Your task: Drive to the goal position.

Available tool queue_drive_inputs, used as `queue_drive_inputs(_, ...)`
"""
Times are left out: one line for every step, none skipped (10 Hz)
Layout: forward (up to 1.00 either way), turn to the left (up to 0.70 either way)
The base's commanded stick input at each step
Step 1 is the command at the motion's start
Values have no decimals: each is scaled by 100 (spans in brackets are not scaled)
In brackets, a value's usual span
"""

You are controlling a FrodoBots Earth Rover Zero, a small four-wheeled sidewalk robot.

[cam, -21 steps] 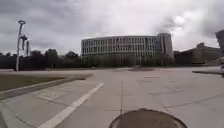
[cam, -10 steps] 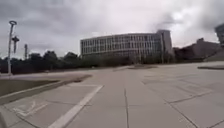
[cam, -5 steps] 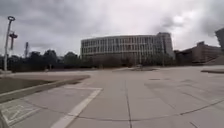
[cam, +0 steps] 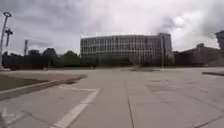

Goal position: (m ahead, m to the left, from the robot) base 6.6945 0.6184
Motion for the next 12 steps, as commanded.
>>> queue_drive_inputs(70,0)
queue_drive_inputs(70,0)
queue_drive_inputs(70,0)
queue_drive_inputs(70,0)
queue_drive_inputs(70,0)
queue_drive_inputs(70,0)
queue_drive_inputs(70,0)
queue_drive_inputs(70,0)
queue_drive_inputs(70,0)
queue_drive_inputs(70,0)
queue_drive_inputs(70,0)
queue_drive_inputs(70,0)
